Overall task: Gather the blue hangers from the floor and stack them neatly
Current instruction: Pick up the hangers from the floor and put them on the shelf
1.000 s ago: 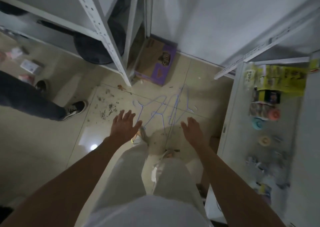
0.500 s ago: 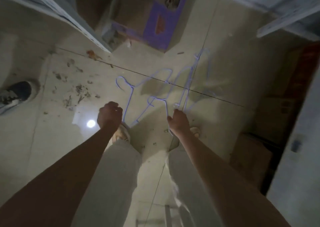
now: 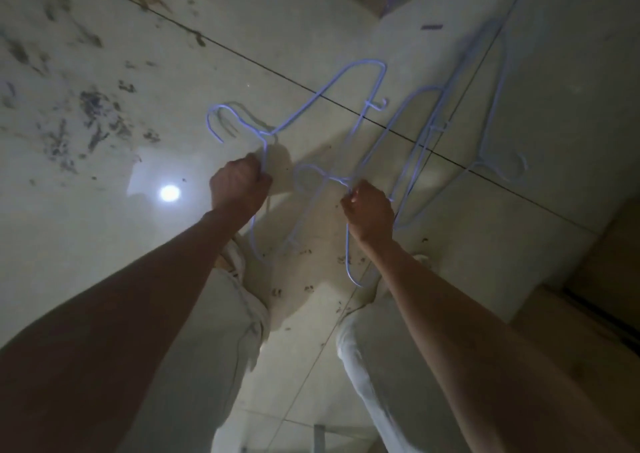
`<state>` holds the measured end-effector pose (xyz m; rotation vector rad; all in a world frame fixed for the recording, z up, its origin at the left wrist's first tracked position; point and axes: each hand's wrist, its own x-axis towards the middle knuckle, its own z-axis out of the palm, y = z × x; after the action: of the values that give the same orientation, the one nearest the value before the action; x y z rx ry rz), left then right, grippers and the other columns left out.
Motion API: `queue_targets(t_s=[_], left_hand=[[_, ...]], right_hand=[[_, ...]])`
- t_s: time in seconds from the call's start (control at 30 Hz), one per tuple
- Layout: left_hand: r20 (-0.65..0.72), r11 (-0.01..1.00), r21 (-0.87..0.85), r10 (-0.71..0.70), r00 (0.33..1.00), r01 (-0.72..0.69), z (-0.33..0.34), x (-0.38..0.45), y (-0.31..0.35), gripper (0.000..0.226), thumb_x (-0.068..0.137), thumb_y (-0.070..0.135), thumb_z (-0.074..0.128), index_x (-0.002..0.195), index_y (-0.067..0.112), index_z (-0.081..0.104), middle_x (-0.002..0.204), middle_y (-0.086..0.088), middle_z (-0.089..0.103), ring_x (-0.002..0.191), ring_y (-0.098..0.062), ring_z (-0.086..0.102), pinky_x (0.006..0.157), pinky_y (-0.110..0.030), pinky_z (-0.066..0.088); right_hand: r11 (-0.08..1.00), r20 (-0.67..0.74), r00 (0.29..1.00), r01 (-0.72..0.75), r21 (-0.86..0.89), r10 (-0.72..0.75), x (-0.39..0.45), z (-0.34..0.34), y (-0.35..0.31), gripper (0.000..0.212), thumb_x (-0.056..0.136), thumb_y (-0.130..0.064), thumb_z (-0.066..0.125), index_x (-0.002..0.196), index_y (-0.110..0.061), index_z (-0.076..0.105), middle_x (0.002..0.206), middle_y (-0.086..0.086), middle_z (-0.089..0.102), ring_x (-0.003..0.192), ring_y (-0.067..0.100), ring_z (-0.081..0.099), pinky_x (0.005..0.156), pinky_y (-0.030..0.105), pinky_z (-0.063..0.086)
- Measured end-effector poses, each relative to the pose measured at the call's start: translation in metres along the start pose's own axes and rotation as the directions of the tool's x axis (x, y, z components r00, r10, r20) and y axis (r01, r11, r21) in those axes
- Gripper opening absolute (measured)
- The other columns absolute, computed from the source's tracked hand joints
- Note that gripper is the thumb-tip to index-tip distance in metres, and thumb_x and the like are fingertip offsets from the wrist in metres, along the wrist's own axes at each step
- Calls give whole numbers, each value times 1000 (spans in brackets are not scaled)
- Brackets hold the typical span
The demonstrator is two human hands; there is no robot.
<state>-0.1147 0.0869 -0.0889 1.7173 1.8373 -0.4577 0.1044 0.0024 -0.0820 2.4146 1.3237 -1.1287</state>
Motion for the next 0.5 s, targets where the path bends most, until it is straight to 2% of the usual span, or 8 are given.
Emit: queue_targets(t_s=[0.07, 0.1, 0.13, 0.2, 0.23, 0.3, 0.37, 0.5], left_hand=[[12, 989, -123, -86, 996, 87, -16, -14, 3, 19, 86, 30, 53, 92, 13, 58, 84, -19, 69, 78, -40, 67, 67, -38, 48], [59, 953, -272, -125, 990, 136, -27, -22, 7, 16, 89, 27, 53, 95, 12, 57, 83, -18, 68, 72, -38, 66, 66, -38, 51], [138, 857, -475, -153, 979, 201, -42, -32, 13, 11, 93, 21, 52, 97, 12, 55, 79, -16, 66, 61, -32, 65, 60, -36, 52], [299, 539, -769, -173, 938, 344, -78, -56, 28, 9, 96, 10, 47, 94, 17, 52, 66, -7, 53, 35, -14, 48, 41, -22, 40], [357, 425, -813, -177, 917, 399, -98, -71, 36, 14, 98, 10, 45, 90, 20, 52, 59, -3, 47, 30, -9, 37, 39, -15, 30], [409, 338, -838, -129, 903, 428, -142, -103, 56, 20, 103, 14, 41, 88, 18, 55, 44, 5, 39, 28, -6, 27, 42, -11, 20], [393, 283, -873, -71, 917, 397, -189, -140, 79, 31, 109, 21, 36, 88, 11, 56, 37, 10, 34, 27, -5, 25, 40, -9, 19], [413, 117, -904, -8, 911, 411, -286, -207, 120, 36, 110, 18, 31, 82, 10, 54, 41, 8, 31, 29, -6, 24, 40, -10, 19]], right_hand=[[997, 61, 997, -45, 56, 42, -11, -22, -9, 28, 84, -32, 50, 93, -7, 59, 83, 17, 65, 84, 38, 68, 72, 45, 58], [995, 70, 996, -63, 83, 57, -19, -35, -14, 28, 82, -32, 51, 94, -8, 58, 81, 18, 64, 83, 40, 68, 72, 46, 58], [992, 60, 996, -76, 96, 70, -30, -48, -19, 26, 83, -33, 53, 97, -11, 59, 81, 18, 65, 83, 40, 68, 72, 44, 57], [986, 13, 996, -93, 137, 92, -56, -78, -27, 22, 86, -34, 54, 101, -19, 61, 83, 17, 69, 85, 39, 69, 72, 39, 54], [981, 5, 995, -100, 165, 100, -71, -95, -32, 24, 88, -34, 51, 101, -18, 62, 83, 16, 71, 86, 38, 70, 72, 39, 54], [961, 44, 992, -126, 244, 119, -102, -130, -40, 28, 94, -34, 42, 100, -14, 61, 86, 18, 73, 90, 38, 71, 77, 46, 58], [944, 74, 990, -136, 299, 119, -137, -170, -48, 27, 103, -31, 41, 103, -14, 61, 89, 21, 72, 91, 41, 70, 77, 52, 58], [966, -6, 998, -56, 252, 59, -210, -252, -55, 27, 108, -26, 42, 108, -10, 63, 99, 21, 72, 95, 42, 66, 77, 44, 48]])
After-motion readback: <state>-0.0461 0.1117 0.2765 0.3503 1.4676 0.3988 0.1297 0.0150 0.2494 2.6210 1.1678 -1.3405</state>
